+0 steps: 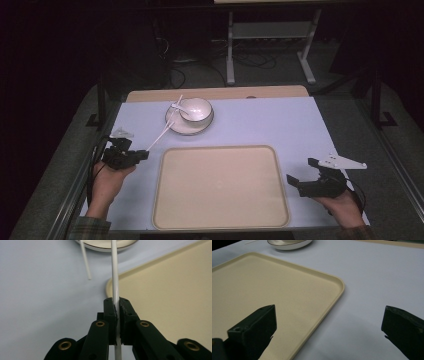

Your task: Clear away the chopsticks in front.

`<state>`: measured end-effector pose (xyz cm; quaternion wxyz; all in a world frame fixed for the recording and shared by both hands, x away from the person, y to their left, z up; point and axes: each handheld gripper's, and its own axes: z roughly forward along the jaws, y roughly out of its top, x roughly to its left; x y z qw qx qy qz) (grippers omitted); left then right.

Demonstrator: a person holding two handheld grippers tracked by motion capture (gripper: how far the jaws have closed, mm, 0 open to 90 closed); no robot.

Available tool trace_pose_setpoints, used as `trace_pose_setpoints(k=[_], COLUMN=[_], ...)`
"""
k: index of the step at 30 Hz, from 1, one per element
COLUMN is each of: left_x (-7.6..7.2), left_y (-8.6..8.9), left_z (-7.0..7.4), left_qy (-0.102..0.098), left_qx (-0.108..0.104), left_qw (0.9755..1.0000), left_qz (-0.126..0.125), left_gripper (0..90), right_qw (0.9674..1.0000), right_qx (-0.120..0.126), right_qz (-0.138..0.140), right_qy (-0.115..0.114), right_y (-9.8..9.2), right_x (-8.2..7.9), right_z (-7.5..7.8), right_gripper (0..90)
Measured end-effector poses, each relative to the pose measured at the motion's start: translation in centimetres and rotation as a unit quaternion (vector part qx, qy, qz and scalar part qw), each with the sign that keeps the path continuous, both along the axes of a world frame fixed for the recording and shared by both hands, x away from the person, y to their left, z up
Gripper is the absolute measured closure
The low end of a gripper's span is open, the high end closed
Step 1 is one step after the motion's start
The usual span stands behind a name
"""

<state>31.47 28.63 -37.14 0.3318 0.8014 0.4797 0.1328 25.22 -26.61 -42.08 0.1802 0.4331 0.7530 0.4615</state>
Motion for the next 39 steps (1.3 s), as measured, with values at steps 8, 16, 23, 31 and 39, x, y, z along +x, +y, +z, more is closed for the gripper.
trace_pose_setpoints(k=[8, 16, 23, 31, 39], left_x=[-1.0, -1.6, -2.2, -2.5, -2.5], left_y=[-3.0, -5.5, -6.6, -7.3, -8.5], left_z=[-0.3, -0.7, -1.8, -3.4, -4.7], left_qy=[-0.008, -0.012, -0.010, 0.008, 0.021], left_qx=[-0.007, -0.023, -0.040, -0.052, -0.036], left_qw=[0.9992, 0.9970, 0.9950, 0.9933, 0.9925], left_qz=[-0.040, -0.073, -0.091, -0.103, -0.115], left_gripper=[85.0, 85.0, 85.0, 84.9, 84.7], right_qw=[1.0000, 1.0000, 0.9999, 0.9999, 0.9999], right_qx=[-0.002, -0.005, -0.008, -0.011, -0.011], right_qz=[0.000, 0.001, 0.008, 0.013, 0.011], right_qy=[-0.002, -0.002, -0.003, 0.000, 0.000], right_y=[-0.1, -0.1, 0.1, 0.4, 0.3], right_x=[0.0, 0.0, 0.1, 0.3, 0.2], right_z=[0.1, 0.0, 0.0, -0.1, -0.2], right_gripper=[0.0, 0.0, 0.0, 0.0, 0.0])
